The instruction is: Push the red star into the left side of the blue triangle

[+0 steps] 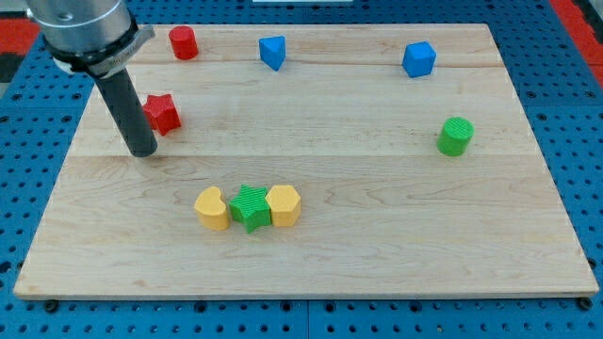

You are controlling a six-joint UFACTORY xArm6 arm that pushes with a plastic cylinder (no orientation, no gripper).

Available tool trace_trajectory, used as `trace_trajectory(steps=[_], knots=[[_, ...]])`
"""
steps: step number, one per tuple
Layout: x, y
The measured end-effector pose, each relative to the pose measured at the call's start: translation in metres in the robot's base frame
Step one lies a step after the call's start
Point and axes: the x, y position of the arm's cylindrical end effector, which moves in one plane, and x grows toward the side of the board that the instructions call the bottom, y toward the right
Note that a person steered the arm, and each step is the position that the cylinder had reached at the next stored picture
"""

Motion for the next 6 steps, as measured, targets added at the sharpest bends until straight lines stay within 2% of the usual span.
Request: trace_trajectory(steps=[3, 6], knots=[[-0.081, 0.002], [-0.104, 0.068]])
